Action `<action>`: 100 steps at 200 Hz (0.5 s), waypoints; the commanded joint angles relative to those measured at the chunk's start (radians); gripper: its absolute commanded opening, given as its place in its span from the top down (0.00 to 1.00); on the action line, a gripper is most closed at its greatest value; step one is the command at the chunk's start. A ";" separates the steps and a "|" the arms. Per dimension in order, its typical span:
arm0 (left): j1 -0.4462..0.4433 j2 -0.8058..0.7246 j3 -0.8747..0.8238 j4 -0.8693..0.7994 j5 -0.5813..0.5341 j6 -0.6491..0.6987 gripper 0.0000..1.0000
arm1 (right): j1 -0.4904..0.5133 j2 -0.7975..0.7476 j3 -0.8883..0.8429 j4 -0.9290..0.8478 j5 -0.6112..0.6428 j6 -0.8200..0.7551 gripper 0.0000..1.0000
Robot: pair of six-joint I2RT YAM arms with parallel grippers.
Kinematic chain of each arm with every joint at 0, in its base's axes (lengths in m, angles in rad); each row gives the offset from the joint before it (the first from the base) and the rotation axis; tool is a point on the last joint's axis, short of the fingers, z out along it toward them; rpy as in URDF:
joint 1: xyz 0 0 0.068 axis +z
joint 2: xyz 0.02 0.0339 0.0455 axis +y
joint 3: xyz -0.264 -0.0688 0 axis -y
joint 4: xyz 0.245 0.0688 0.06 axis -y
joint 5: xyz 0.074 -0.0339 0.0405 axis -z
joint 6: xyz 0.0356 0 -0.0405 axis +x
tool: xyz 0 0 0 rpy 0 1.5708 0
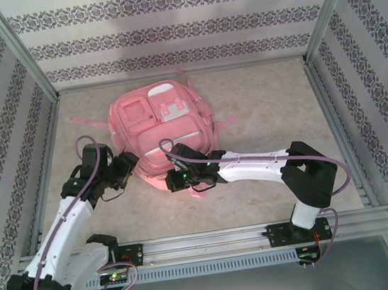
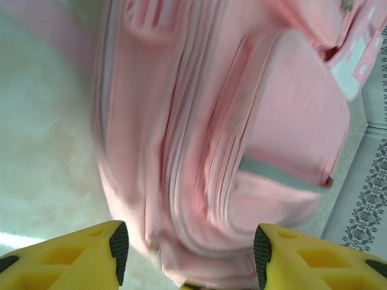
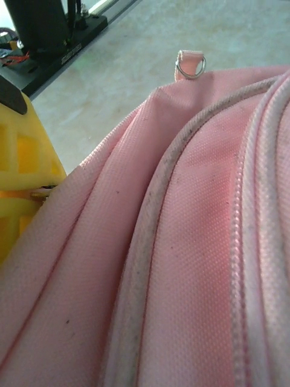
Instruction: Pack books, pencil case, and school supplies into a backpack
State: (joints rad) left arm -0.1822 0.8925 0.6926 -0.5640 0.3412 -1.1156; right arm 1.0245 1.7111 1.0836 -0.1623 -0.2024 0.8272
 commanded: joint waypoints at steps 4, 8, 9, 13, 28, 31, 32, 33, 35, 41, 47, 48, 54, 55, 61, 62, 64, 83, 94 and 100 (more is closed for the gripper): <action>-0.017 -0.068 -0.067 -0.096 0.056 -0.141 0.46 | 0.016 0.016 0.064 0.082 -0.006 0.007 1.00; -0.022 -0.076 -0.074 -0.093 0.057 -0.154 0.46 | 0.016 0.017 0.066 0.082 -0.004 0.007 1.00; -0.023 -0.078 -0.077 -0.092 0.057 -0.157 0.47 | 0.016 0.017 0.067 0.083 -0.003 0.007 1.00; -0.029 -0.085 -0.086 -0.086 0.056 -0.167 0.47 | 0.016 0.018 0.066 0.083 -0.001 0.008 1.00; -0.047 -0.095 -0.117 -0.043 0.052 -0.196 0.49 | 0.017 0.018 0.061 0.090 0.002 0.011 1.00; -0.050 -0.093 -0.122 -0.032 0.052 -0.199 0.49 | 0.017 0.018 0.060 0.092 0.001 0.012 1.00; -0.050 -0.091 -0.124 -0.028 0.053 -0.201 0.49 | 0.017 0.018 0.059 0.091 0.001 0.013 1.00; -0.051 -0.090 -0.126 -0.025 0.053 -0.201 0.49 | 0.016 0.018 0.059 0.091 0.001 0.013 1.00; -0.052 -0.087 -0.129 -0.019 0.053 -0.204 0.49 | 0.017 0.018 0.059 0.092 0.001 0.014 1.00; -0.055 -0.076 -0.137 0.001 0.056 -0.211 0.49 | 0.018 0.018 0.058 0.094 0.002 0.015 1.00; -0.059 -0.062 -0.147 0.025 0.060 -0.218 0.51 | 0.019 0.018 0.057 0.095 0.003 0.015 1.00; -0.061 -0.061 -0.147 0.028 0.061 -0.220 0.51 | 0.019 0.018 0.056 0.096 0.003 0.016 1.00; -0.067 -0.044 -0.150 0.049 0.062 -0.223 0.51 | 0.018 0.018 0.055 0.097 0.004 0.017 1.00; -0.068 -0.041 -0.150 0.051 0.061 -0.223 0.51 | 0.018 0.018 0.054 0.098 0.005 0.018 1.00; -0.075 -0.023 -0.149 0.061 0.055 -0.226 0.52 | 0.019 0.018 0.051 0.099 0.007 0.019 1.00; -0.076 -0.021 -0.149 0.062 0.055 -0.226 0.52 | 0.019 0.018 0.051 0.100 0.008 0.019 1.00; -0.079 -0.016 -0.149 0.067 0.053 -0.228 0.52 | 0.018 0.018 0.049 0.102 0.009 0.019 1.00; -0.096 0.025 -0.148 0.121 0.037 -0.235 0.54 | 0.020 0.022 0.047 0.106 0.005 0.024 1.00; -0.098 0.044 -0.142 0.152 0.031 -0.237 0.55 | 0.022 0.024 0.046 0.106 0.002 0.022 1.00; -0.100 0.055 -0.136 0.161 0.028 -0.234 0.55 | 0.022 0.025 0.046 0.106 0.001 0.020 1.00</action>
State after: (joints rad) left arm -0.2672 0.9184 0.5503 -0.5056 0.3874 -1.3079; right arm 1.0325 1.7309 1.1046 -0.1425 -0.2012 0.8406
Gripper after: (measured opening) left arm 0.456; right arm 0.078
